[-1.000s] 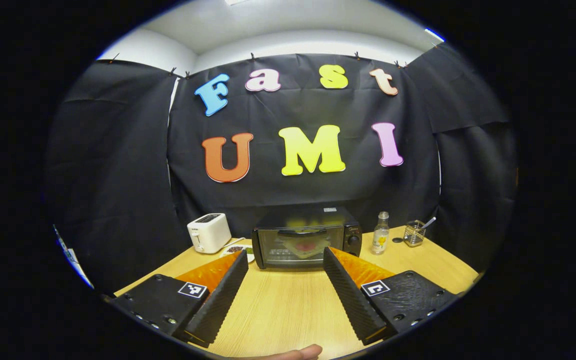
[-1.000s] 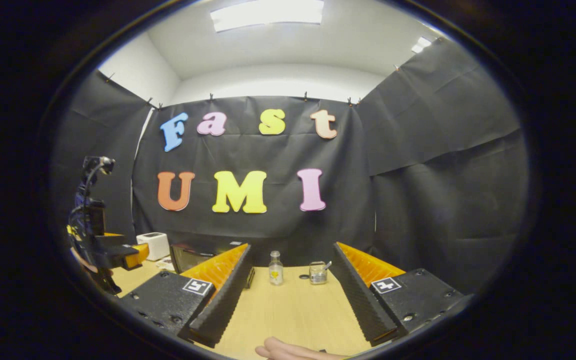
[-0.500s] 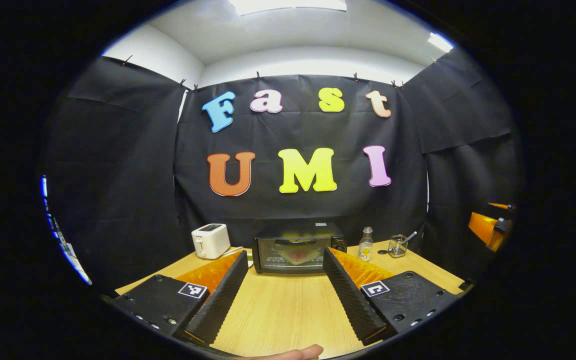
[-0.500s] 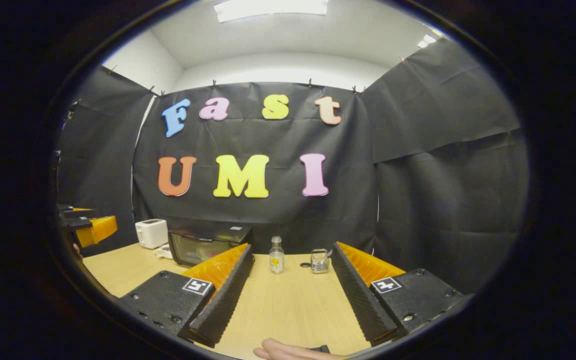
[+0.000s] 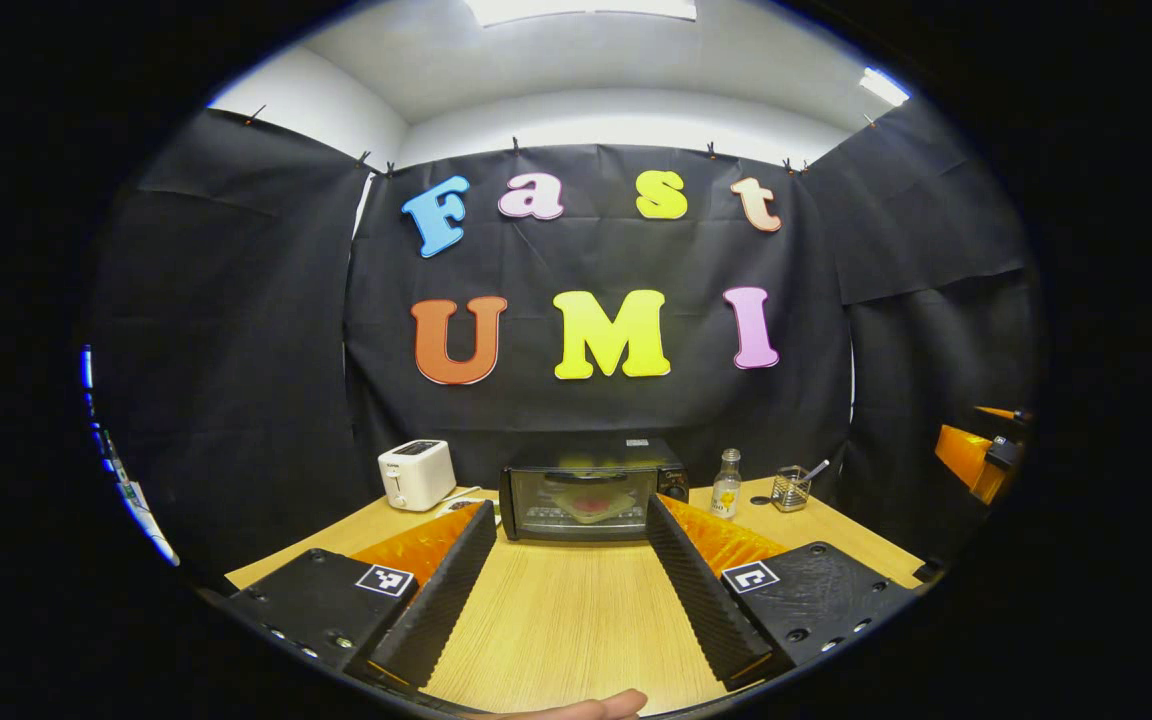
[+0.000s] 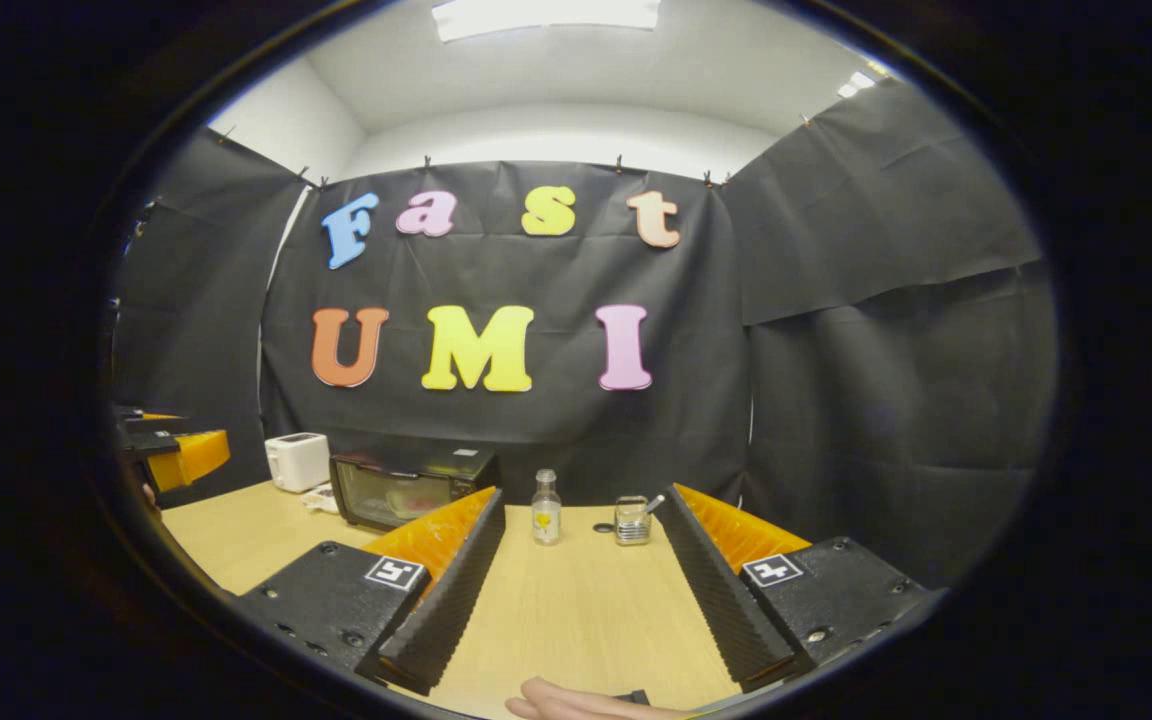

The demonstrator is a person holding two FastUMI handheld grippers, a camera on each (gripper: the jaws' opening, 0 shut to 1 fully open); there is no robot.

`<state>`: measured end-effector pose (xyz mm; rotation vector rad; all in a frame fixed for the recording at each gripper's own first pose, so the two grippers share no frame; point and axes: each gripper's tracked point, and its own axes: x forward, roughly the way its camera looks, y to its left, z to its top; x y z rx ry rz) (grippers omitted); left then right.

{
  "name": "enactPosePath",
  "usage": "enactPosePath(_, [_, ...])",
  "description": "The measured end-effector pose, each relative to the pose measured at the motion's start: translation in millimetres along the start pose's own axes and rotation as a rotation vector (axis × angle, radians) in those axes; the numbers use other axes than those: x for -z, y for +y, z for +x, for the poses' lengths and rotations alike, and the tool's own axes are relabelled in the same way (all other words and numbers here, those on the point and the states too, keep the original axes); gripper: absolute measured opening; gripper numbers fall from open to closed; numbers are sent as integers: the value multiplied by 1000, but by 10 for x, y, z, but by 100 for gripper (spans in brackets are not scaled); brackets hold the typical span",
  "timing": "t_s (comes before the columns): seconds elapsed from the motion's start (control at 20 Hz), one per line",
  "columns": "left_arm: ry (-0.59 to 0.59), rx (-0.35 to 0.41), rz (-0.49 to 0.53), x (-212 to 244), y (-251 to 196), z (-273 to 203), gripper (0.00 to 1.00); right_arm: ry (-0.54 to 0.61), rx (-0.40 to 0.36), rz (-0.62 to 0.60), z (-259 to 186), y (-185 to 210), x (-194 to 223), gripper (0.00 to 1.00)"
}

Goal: Open the electric oven with the left hand, put the food in, and close the electric oven.

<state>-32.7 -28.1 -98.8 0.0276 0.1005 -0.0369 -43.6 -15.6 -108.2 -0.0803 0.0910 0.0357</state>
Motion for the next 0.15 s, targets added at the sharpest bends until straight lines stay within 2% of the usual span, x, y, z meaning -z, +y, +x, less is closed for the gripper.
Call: enactPosePath(0.15, [-13, -2, 0, -25, -9, 4, 96, 2, 0, 6, 6, -16, 15, 100])
